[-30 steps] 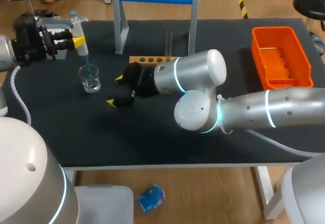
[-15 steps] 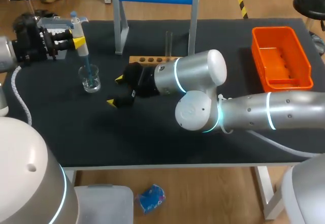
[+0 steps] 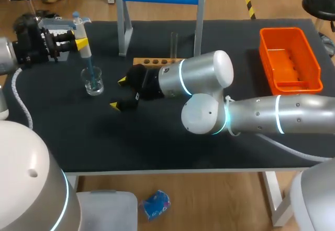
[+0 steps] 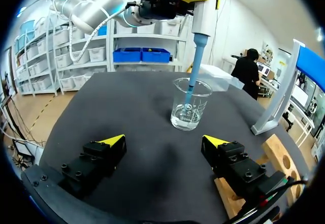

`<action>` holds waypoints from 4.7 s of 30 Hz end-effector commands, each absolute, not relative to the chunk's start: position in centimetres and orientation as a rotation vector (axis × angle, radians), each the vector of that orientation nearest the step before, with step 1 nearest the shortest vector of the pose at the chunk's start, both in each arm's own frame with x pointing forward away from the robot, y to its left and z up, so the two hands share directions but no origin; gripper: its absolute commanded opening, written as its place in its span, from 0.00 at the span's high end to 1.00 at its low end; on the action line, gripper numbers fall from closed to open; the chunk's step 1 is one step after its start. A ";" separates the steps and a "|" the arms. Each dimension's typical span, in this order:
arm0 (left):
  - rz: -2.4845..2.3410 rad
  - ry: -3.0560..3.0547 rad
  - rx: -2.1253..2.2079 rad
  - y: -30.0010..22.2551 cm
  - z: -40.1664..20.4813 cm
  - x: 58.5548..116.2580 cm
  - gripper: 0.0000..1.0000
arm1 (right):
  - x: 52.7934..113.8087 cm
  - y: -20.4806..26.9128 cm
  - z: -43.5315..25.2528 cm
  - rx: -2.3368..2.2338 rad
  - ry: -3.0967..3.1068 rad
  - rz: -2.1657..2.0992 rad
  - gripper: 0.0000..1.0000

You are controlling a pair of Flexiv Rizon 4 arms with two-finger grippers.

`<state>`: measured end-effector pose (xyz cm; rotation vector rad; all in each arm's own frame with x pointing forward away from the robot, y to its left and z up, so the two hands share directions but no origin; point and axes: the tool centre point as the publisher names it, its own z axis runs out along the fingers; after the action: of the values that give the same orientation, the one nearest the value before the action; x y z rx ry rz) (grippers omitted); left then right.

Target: Invert the test tube, pick up the pipette, mount the tip to pipette, aspirate from beaker and dispense into the tube, eject the tip, return the pipette, and cap with the stopper.

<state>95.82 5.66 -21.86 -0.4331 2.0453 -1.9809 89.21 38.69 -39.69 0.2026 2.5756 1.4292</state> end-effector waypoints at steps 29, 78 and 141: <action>-1.979 2.043 -0.433 5.6 -21.9 95.8 1.00 | 88.7 32.6 -25.2 -0.017 2.669 1.349 0.00; -1.979 2.043 -0.433 5.6 -21.9 95.8 1.00 | 90.7 37.1 -15.2 -0.386 2.627 1.756 0.56; -1.979 2.043 -0.433 5.6 -21.9 95.8 1.00 | 96.2 47.3 -13.1 -0.455 2.629 2.048 1.00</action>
<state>95.79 5.65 -21.92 -0.4336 2.0461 -1.9804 95.61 47.08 -12.99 -0.4187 2.6093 2.0429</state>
